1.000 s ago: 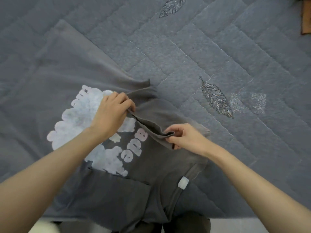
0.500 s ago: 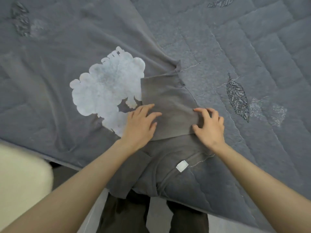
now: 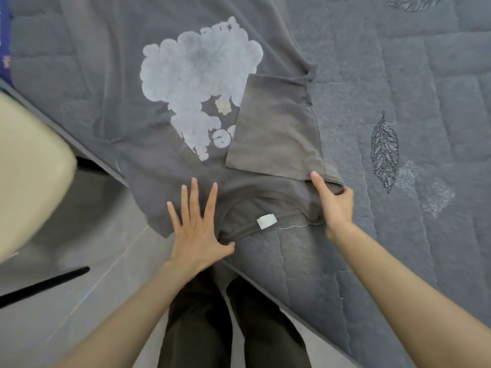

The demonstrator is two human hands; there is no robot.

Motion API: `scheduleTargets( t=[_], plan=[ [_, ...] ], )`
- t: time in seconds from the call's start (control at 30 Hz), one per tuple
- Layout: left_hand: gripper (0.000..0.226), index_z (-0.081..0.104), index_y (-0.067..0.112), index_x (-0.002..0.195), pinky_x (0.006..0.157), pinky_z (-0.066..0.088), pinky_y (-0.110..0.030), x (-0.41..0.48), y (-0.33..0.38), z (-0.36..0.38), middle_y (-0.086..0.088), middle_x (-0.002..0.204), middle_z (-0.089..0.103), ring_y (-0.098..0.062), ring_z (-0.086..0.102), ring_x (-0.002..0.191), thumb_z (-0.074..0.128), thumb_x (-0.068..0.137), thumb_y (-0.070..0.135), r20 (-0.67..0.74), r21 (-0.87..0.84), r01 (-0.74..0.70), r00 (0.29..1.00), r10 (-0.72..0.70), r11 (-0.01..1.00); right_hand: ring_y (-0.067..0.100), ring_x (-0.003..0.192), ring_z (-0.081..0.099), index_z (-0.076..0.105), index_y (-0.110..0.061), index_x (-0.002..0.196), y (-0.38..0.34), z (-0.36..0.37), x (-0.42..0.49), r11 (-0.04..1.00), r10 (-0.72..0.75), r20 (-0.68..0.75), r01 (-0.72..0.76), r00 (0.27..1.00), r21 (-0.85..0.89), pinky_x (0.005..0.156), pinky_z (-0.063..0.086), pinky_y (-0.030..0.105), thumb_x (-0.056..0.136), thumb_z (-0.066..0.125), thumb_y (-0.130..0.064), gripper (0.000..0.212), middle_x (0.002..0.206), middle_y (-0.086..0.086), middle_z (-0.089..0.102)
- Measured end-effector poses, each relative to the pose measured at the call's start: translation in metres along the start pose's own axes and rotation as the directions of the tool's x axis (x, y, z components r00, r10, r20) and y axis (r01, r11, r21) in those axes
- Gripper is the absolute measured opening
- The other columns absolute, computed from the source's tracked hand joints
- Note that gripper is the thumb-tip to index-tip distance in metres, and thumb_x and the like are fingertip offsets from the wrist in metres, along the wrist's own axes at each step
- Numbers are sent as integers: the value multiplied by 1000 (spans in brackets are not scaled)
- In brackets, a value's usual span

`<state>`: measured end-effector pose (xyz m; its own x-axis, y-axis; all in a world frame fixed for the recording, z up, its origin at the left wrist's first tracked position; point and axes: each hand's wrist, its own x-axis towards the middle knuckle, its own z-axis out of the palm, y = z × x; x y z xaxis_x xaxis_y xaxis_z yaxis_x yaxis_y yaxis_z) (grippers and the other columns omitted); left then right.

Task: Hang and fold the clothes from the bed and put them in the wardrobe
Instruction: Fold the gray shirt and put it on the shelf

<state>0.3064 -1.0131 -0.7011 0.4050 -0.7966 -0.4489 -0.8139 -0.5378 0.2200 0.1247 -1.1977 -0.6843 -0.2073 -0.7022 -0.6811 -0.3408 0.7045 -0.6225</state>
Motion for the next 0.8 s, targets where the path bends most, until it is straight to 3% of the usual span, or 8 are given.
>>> scheduleTargets(
  t=[0.07, 0.17, 0.27, 0.33, 0.4, 0.5, 0.57, 0.8],
  plan=[
    [141, -30, 29, 145, 113, -9, -61, -11, -5, 14, -11, 151, -36, -31, -31, 140, 71, 51, 59, 28, 34, 36, 999, -37, 999, 28, 126, 40, 31, -18, 141, 1, 3, -2, 920, -309, -47, 286, 950, -266, 99, 28, 27, 74, 79, -38, 84, 138, 9, 40],
    [138, -35, 26, 142, 113, -10, -59, -15, -1, 28, -15, 150, -37, -37, -32, 138, 69, 54, 46, 6, 14, 52, 999, -52, 999, 34, 134, 24, 29, -27, 147, 7, 5, -12, 477, -676, 154, 587, 721, -654, 110, 20, 45, 77, 70, -26, 81, 153, 11, 23],
    [131, -34, 19, 141, 113, -8, -58, -12, 7, 30, -21, 152, -30, -43, -26, 139, 69, 61, 36, -45, 54, 46, 998, -44, 997, 34, 145, 5, 27, -32, 148, 15, 4, -18, 61, -590, 508, 663, 627, -746, 114, 1, 62, 70, 65, -28, 88, 161, 5, 3],
    [122, -29, 14, 143, 114, -6, -56, -14, 8, 31, -23, 154, -23, -45, -18, 141, 68, 71, 31, -70, 72, 52, 996, -47, 996, 34, 146, -11, 3, -34, 152, 24, 4, -22, -134, -403, 657, 669, 637, -731, 112, -4, 65, 67, 67, -34, 107, 160, 6, -15],
    [103, -30, 11, 142, 116, -3, -53, -17, 5, 30, -22, 156, -18, -45, -11, 143, 55, 85, 24, -98, 106, 48, 995, -38, 993, 35, 144, -21, -20, -35, 148, 34, 5, -23, -290, -293, 707, 644, 644, -708, 112, -7, 65, 67, 70, -31, 121, 156, 9, -27],
    [69, -30, 10, 140, 119, 6, -49, -17, -5, 25, -19, 158, -10, -41, -1, 145, 14, 88, 6, -140, 130, -3, 990, 22, 992, 34, 145, -20, -28, -30, 146, 37, 12, -19, -357, -332, 696, 598, 637, -718, 115, -5, 61, 71, 68, -13, 123, 156, 14, -26],
    [68, -24, 9, 144, 119, 9, -46, -17, -9, 21, -16, 159, -4, -37, 4, 146, 7, 84, 3, -144, 134, -19, 989, 39, 991, 33, 146, -16, -24, -28, 148, 33, 17, -15, -382, -368, 696, 582, 617, -718, 116, -3, 58, 76, 66, -6, 117, 157, 15, -22],
    [80, -4, 12, 152, 119, 13, -37, -12, -9, 8, -10, 160, 4, -32, 9, 146, 46, 91, 0, -138, 160, -6, 990, 28, 987, 29, 148, -7, -10, -33, 151, 28, 13, -6, -312, -388, 719, 651, 577, -692, 119, 8, 48, 83, 49, 14, 102, 160, 9, -16]
  ],
)
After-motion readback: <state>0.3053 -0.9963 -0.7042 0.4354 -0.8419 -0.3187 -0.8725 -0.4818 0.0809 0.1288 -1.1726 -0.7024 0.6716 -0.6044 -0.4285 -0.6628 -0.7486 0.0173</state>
